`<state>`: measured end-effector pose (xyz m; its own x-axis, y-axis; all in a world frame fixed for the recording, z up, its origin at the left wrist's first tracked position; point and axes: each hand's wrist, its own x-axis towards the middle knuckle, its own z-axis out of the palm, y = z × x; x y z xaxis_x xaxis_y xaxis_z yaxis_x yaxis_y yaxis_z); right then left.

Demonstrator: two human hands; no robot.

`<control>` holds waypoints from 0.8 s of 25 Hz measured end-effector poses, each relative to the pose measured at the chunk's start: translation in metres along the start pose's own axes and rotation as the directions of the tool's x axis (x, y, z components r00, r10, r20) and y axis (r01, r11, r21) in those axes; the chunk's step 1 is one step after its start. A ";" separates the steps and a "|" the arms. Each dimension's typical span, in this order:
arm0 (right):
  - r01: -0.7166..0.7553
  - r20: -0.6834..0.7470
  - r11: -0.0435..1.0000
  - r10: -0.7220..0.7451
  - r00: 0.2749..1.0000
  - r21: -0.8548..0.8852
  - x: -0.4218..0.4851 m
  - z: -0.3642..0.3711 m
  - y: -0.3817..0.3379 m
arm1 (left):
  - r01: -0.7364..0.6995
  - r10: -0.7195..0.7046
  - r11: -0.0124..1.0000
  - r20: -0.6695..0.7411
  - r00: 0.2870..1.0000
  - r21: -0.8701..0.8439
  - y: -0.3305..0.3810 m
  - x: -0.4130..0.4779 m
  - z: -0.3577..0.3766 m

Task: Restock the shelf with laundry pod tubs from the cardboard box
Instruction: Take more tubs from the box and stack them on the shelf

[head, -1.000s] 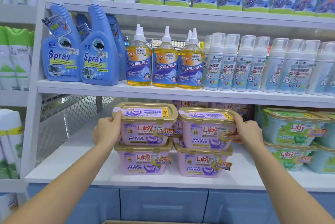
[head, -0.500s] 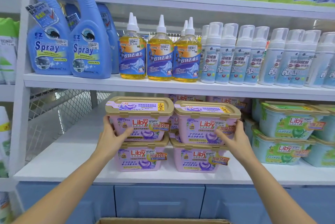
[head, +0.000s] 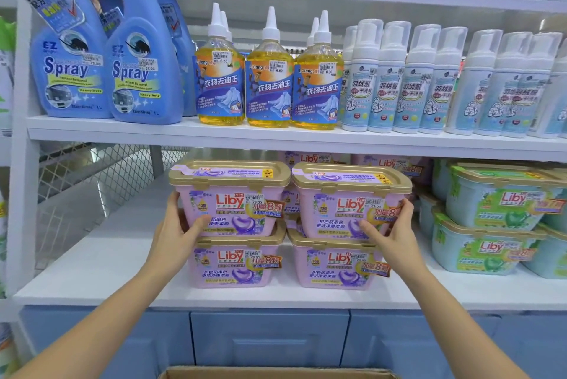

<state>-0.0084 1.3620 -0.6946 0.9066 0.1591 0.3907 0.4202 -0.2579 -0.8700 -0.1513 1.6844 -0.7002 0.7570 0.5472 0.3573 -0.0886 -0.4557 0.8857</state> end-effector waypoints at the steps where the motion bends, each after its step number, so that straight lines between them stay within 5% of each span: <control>1: 0.003 -0.007 1.000 -0.003 1.000 -0.006 0.000 0.002 0.001 | -0.016 0.016 1.000 -0.004 1.000 0.001 -0.001 0.000 0.001; 7: -0.032 -0.012 0.985 0.035 0.999 0.168 -0.011 0.000 0.017 | -0.001 0.000 0.999 -0.028 1.000 -0.043 -0.008 -0.009 0.006; 12: -0.223 0.028 0.960 0.221 0.975 0.171 -0.046 0.009 0.060 | 0.217 -0.215 0.976 -0.088 0.973 0.024 -0.050 -0.037 0.022; 17: -0.268 0.016 0.953 0.273 0.962 -0.139 -0.045 0.020 0.078 | 0.188 -0.178 0.893 -0.064 0.982 0.408 -0.073 -0.037 0.033; 20: -0.244 0.011 0.928 0.258 0.966 -0.280 -0.038 0.021 0.084 | 0.107 -0.076 0.876 -0.084 0.994 0.470 -0.081 -0.032 0.034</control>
<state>-0.0082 1.3542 -0.7891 0.9838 0.0976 0.1502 0.1791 -0.5453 -0.8189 -0.1458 1.6798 -0.7930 0.7042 0.6376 0.3124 0.3077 -0.6706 0.6750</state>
